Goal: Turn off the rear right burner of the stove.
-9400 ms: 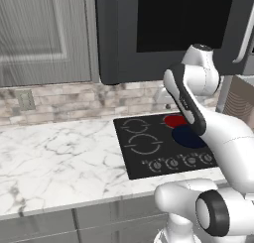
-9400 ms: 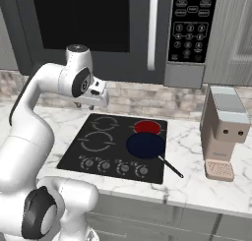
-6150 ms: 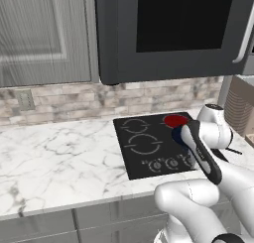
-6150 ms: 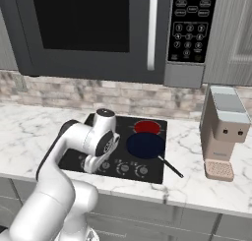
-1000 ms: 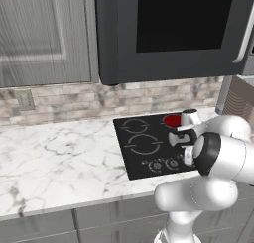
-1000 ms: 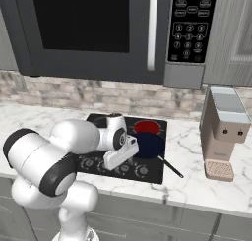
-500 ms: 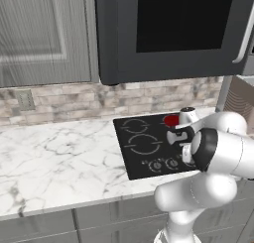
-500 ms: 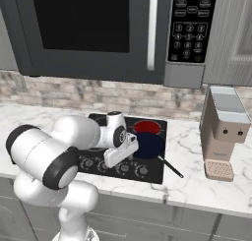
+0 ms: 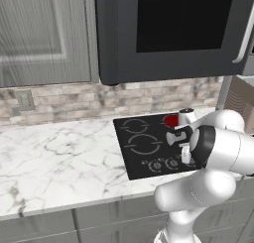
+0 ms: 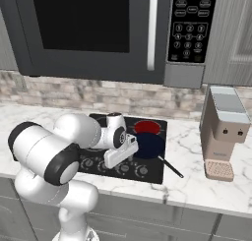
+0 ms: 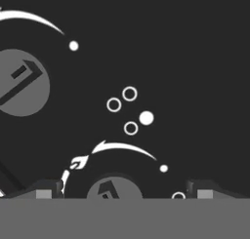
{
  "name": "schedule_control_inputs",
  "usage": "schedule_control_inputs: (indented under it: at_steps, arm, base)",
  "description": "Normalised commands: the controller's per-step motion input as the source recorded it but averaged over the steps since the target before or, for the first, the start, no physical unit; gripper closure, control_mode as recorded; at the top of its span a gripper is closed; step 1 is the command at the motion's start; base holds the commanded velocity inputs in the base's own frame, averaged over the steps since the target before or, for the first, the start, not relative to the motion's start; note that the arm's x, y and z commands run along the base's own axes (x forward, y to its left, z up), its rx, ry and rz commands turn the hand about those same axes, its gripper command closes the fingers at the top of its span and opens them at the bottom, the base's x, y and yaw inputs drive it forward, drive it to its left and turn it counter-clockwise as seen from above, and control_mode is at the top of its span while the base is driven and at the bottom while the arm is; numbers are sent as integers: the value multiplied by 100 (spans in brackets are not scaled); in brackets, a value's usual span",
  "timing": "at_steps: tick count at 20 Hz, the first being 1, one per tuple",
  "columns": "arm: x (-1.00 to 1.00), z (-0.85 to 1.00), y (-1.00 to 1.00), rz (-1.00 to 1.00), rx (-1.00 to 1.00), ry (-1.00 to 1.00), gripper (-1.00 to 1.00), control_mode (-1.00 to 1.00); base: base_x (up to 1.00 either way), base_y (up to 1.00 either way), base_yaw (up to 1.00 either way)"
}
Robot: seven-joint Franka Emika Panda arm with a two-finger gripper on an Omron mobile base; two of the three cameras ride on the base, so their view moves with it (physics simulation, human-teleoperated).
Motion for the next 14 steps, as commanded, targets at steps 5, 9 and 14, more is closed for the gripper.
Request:
schedule_control_inputs:
  at_steps: [5, 9, 14]
  arm:
    - [0, -1, 0, 0, 0, 1, -100, -100]
    - [-9, 0, -3, -1, 0, 2, -100, -100]
    - [-20, 0, -1, -4, 0, 1, -100, -100]
  base:
    - [0, 0, 0]
    - [0, 0, 0]
    - [0, 0, 0]
